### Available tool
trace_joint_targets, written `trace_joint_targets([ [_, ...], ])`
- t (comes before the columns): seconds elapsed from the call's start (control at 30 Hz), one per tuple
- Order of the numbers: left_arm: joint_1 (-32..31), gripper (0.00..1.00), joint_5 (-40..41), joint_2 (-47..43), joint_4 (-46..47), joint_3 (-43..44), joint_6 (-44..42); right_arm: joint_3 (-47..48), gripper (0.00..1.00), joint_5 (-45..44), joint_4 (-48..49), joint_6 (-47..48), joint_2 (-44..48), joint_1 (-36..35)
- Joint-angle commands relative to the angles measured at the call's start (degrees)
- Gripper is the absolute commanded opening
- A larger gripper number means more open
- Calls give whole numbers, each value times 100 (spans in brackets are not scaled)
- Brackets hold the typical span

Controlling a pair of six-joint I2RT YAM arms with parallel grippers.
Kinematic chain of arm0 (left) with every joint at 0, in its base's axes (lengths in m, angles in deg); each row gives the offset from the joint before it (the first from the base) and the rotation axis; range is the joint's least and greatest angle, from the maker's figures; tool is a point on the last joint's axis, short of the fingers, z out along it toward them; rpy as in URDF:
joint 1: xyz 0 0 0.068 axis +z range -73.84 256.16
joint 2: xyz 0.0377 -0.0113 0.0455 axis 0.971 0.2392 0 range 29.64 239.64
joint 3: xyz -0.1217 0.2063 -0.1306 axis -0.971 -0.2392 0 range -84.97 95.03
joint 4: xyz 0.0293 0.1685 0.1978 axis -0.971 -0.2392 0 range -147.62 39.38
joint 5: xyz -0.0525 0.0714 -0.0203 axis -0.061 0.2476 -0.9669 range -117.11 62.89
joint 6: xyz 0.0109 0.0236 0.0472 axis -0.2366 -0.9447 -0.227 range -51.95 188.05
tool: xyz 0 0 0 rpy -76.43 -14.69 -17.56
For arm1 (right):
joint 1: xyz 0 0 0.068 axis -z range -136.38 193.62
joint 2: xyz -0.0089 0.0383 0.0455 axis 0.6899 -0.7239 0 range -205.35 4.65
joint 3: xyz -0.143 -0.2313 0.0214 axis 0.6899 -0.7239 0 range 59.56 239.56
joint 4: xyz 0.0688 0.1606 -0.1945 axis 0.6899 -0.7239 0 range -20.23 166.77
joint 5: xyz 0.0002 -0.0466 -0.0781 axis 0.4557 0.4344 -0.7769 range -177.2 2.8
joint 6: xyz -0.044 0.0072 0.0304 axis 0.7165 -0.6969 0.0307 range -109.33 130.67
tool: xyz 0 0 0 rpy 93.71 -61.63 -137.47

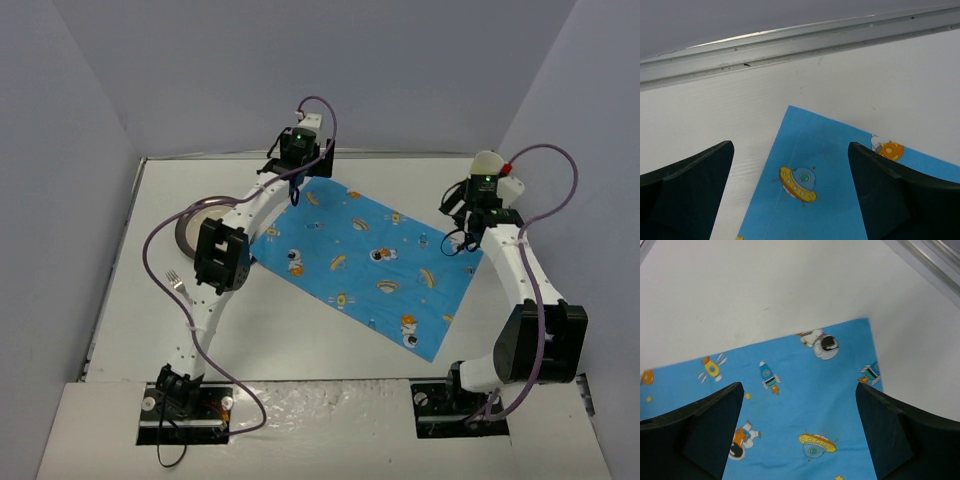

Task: Set the dinner table for one person

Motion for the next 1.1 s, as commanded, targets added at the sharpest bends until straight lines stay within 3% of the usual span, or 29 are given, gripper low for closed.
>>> trace_joint_targets([
  [0.0,11,96,55,-1642,-459,-596,609,253,94,-28,-37,735,-106,-941],
  [0.2,-156,96,18,-2287,-407,-2354,925,-625,94,107,211,596,42,-1474],
  [0.3,-262,96,-113,-2086,-442,-2546,916,-1187,94,159,391,499,265,-1494],
  [0.67,-331,96,-384,-977,-350,-2268,973,-1729,93,353,751,333,-101,-1087],
  [1.07,-323,96,-572,14,-628,-1254,1095,-1723,91,519,1578,94,-1098,-387],
])
